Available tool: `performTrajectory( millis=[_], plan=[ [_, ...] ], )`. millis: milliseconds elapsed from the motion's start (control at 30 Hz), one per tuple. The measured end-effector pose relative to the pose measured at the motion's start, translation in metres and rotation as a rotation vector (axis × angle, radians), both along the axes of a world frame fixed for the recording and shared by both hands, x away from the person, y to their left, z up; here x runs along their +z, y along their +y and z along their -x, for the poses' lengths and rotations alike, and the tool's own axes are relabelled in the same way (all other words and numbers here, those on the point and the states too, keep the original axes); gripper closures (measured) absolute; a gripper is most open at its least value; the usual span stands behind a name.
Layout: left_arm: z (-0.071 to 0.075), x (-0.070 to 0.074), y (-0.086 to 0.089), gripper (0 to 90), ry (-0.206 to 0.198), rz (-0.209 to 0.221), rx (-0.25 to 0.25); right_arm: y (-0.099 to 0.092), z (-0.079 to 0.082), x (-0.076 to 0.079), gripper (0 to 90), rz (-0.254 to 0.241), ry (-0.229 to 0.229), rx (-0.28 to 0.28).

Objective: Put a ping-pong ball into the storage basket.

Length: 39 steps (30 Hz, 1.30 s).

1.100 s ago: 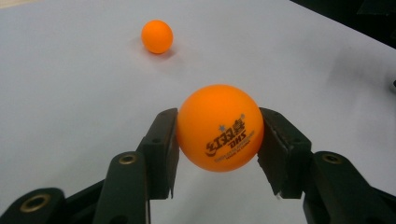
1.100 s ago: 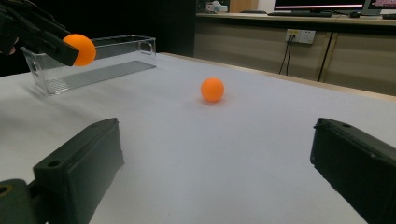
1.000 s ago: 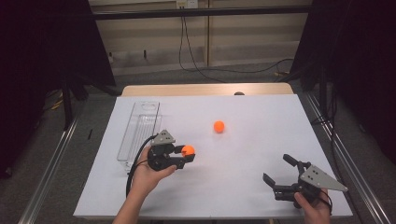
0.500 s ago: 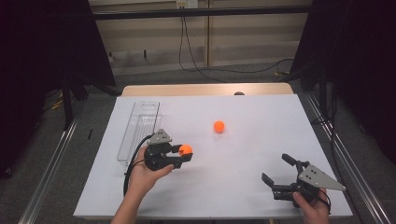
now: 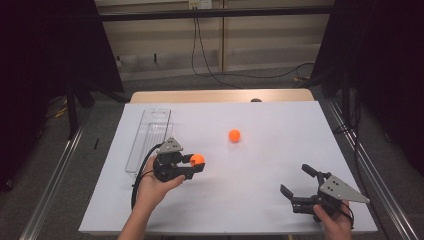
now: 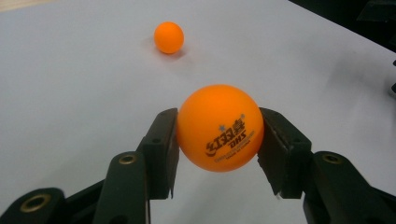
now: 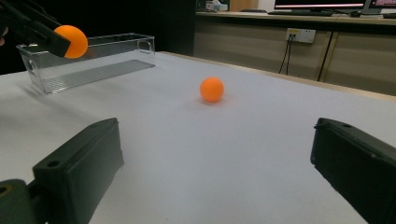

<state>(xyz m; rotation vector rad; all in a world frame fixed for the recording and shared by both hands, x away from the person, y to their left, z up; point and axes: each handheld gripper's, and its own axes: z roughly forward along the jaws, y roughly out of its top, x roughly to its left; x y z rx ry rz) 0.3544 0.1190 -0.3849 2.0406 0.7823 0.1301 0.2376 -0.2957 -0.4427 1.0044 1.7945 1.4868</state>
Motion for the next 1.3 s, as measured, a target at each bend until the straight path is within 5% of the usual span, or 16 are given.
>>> performTrajectory(
  millis=[1300],
  plan=[
    [-0.009,0.01,0.014,50.9,-0.01,0.001,0.049,-0.005,0.004,0.001,1.7,-0.025,0.003,-0.019]
  ],
)
